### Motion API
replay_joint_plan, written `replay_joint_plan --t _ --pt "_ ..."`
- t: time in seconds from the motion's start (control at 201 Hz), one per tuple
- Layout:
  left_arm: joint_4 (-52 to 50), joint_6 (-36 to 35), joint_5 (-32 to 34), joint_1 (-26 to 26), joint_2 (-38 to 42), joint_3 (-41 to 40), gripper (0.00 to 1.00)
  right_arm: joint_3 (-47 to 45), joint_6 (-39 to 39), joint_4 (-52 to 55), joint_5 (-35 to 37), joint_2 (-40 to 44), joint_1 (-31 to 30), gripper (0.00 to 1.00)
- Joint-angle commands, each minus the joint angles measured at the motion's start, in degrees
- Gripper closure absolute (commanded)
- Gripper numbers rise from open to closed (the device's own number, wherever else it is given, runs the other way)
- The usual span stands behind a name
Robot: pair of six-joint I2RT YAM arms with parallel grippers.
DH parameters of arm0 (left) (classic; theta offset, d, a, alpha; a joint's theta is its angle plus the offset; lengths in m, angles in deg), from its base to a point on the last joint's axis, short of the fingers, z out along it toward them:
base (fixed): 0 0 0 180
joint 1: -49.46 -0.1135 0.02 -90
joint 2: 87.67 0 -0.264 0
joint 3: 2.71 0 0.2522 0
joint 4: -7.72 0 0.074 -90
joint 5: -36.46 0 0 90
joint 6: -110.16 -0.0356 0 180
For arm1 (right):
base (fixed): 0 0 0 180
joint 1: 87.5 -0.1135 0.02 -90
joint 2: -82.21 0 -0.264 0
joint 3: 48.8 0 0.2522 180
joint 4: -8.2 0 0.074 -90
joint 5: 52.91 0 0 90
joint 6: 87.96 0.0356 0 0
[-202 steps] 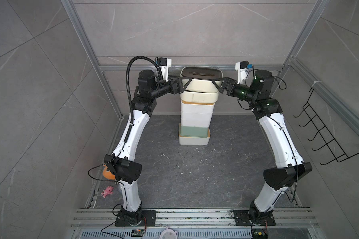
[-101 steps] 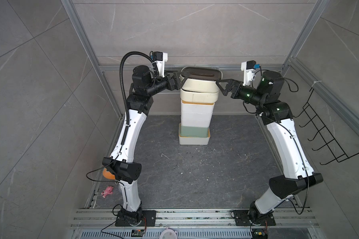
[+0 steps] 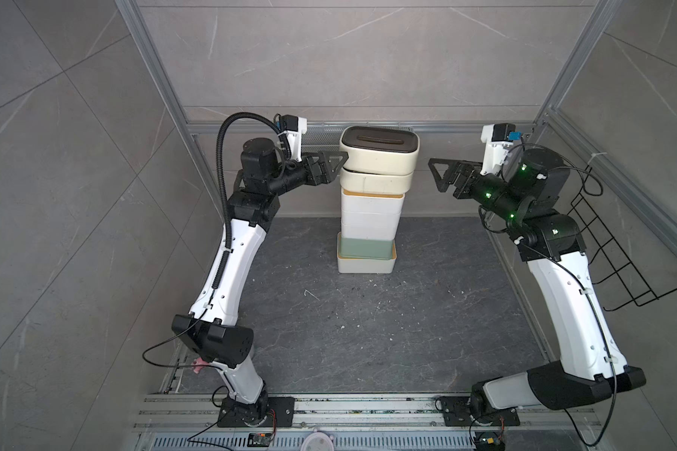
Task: Stack the tissue boxes
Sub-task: Adjust the tissue box on the tissue box, then reset both arms
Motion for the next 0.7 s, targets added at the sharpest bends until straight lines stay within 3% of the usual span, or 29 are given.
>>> replay_joint_plan --t 0.0,0.214,0.508,0.698 --pt "5.6 -0.1 2.2 -0.2 6.9 -6.1 0.00 -5.6 -1.3 -4.6 5.1 5.3 -0.3 0.00" --pt "7.6 0.5 3.9 -0.2 17.1 -20.9 0.00 -17.1 -0.7 -5.6 9.5 12.8 -0.3 0.00" --pt "3.6 -0.8 5.3 1.2 29.2 -44.2 0.00 -42.0 3.3 -11.4 16.7 27.3 -0.3 0.00" --pt "-0.3 -4.1 21.9 1.5 33.3 -58.0 0.00 -55.1 2.0 -12.1 24.6 33.0 -0.2 0.00"
